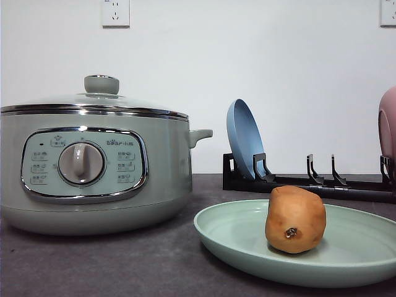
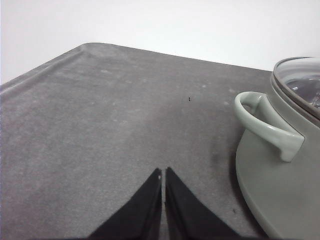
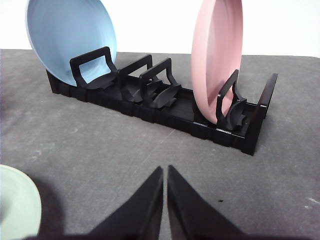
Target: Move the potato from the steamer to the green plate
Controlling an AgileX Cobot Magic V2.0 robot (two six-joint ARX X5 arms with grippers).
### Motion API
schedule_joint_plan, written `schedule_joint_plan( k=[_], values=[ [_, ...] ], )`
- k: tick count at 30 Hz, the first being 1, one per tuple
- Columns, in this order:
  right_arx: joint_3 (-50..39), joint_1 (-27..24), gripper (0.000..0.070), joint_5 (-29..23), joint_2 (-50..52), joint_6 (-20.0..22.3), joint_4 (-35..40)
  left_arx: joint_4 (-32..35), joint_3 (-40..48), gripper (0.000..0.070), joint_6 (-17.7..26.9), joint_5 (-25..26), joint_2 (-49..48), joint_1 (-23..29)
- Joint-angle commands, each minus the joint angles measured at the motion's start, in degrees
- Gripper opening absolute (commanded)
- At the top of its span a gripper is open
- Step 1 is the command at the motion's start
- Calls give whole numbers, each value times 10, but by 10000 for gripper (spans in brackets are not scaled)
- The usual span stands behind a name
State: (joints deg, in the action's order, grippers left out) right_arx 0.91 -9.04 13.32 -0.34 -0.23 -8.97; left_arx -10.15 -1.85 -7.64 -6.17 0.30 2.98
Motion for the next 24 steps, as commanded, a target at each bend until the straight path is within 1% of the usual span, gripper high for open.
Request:
schedule_joint_plan(
  k=[1,24],
  values=[
    [-3,-1,1,2,2,0,-1,-4,12,3,-3,-2,-1,1],
    [-2,-1,1,2,2,0,-1,-4,12,3,-3,-2,-1,1]
  ],
)
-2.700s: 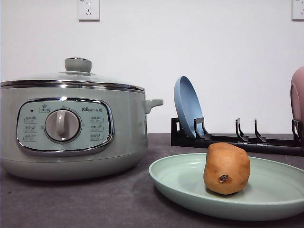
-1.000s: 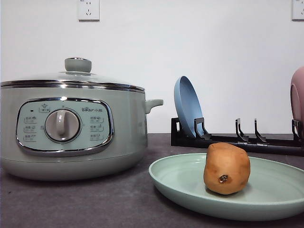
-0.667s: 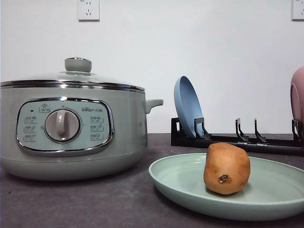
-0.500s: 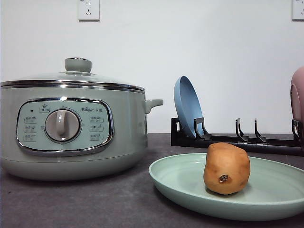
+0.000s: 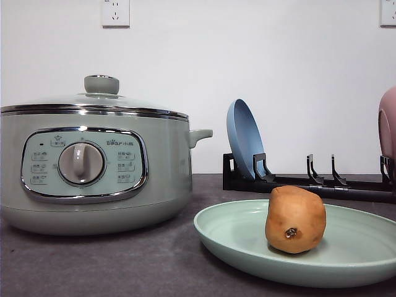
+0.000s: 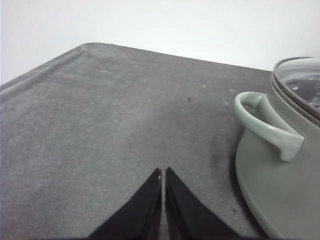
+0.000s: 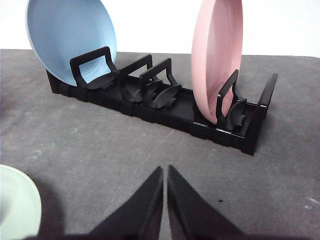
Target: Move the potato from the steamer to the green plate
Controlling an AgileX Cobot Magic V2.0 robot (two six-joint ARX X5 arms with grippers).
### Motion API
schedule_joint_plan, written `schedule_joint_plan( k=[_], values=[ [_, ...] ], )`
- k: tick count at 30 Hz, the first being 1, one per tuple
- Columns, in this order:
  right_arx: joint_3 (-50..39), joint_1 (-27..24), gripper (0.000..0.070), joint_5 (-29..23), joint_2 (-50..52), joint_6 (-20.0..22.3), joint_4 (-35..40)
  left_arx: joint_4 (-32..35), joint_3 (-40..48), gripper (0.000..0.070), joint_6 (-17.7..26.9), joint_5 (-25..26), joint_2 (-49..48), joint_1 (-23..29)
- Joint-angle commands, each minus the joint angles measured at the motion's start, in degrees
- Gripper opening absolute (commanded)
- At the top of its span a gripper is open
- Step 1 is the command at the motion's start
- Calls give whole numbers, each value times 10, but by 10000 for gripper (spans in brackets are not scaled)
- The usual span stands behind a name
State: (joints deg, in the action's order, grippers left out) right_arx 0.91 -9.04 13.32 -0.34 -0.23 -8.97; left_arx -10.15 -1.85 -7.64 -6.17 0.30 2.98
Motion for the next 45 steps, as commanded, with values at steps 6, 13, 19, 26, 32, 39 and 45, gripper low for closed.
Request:
schedule_joint_plan(
  k=[6,13,19,26,32,39,45],
  values=[
    [-3,-1,1,2,2,0,-1,-4,12,3,-3,-2,-1,1],
    [-2,-1,1,2,2,0,-1,-4,12,3,-3,-2,-1,1],
    [-2,-1,1,2,2,1,-1,-4,12,3,-3,-2,-1,1],
    [-2,-1,1,2,2,0,-1,-4,12,3,-3,-2,-1,1],
    [-2,-1,1,2,2,0,0,-4,12,3,-3,-2,-1,1],
    [-2,-1,1,2,2,0,-1,-4,12,3,-3,-2,-1,1],
    [-3,-1,1,2,2,0,-1,-4,12,3,-3,-2,-1,1]
  ],
)
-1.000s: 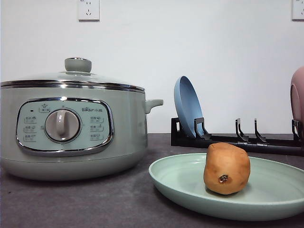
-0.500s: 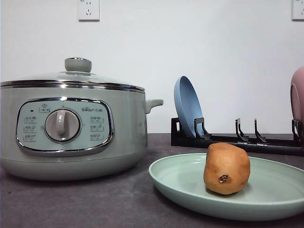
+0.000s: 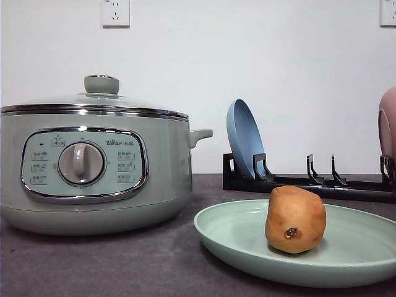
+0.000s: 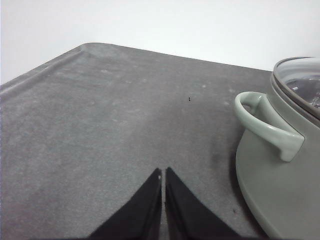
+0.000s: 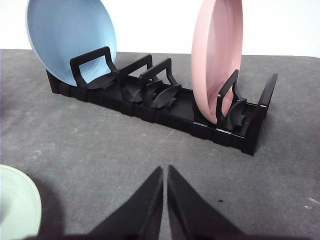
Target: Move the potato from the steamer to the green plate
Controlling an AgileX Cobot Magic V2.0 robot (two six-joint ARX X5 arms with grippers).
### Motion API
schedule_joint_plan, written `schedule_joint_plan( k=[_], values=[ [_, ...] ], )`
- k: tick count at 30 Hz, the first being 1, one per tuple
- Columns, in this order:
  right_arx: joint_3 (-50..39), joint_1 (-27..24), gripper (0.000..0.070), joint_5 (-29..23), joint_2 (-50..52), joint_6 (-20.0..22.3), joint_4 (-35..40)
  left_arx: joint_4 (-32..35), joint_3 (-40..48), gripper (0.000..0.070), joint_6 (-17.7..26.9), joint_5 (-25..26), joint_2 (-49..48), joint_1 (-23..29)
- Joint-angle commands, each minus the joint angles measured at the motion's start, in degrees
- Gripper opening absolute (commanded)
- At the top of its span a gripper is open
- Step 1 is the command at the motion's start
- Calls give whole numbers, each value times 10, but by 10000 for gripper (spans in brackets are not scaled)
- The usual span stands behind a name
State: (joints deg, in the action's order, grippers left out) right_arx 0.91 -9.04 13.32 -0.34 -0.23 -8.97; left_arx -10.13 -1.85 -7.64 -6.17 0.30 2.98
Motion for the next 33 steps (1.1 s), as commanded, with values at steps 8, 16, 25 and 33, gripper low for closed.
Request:
schedule_joint_plan(
  k=[8,16,25,33],
  values=[
    [-2,-1,1,2,2,0,-1,-4,12,3,-3,-2,-1,1],
    [-2,-1,1,2,2,1,0,-4,12,3,-3,-2,-1,1],
    [-2,-1,1,2,2,0,-1,-4,12,3,-3,-2,-1,1],
    [-3,-1,1,2,2,0,-1,-4,12,3,-3,-2,-1,1]
  ],
)
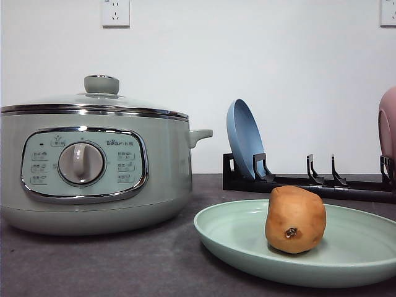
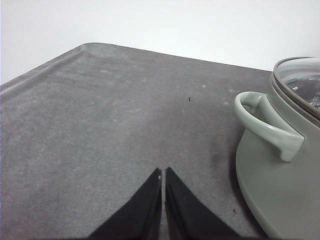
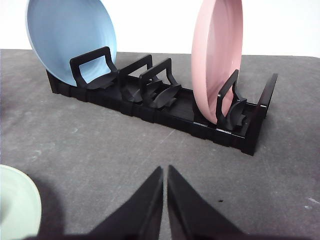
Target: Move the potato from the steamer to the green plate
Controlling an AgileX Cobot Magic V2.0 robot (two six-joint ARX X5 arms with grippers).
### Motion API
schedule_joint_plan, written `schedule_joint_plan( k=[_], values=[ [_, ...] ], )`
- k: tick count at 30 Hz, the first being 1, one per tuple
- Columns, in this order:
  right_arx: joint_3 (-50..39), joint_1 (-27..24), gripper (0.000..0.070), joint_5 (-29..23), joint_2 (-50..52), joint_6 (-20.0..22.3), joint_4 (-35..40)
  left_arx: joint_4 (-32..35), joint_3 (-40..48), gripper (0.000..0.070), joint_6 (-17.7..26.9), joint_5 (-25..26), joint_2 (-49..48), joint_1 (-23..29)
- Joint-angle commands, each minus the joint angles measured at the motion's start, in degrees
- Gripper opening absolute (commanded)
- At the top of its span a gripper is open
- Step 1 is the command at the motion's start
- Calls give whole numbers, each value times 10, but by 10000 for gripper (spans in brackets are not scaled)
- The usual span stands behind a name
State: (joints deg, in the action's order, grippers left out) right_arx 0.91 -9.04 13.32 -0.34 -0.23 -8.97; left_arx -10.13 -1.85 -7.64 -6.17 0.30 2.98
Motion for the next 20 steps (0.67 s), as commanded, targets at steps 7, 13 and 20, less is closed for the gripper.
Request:
schedule_joint_plan(
  k=[7,13,20],
  values=[
    [-2,-1,1,2,2,0,-1,-4,12,3,-3,-2,-1,1],
    [-2,-1,1,2,2,0,-1,-4,12,3,-3,-2,-1,1],
    [-2,-1,1,2,2,0,-1,-4,12,3,-3,-2,-1,1]
  ],
)
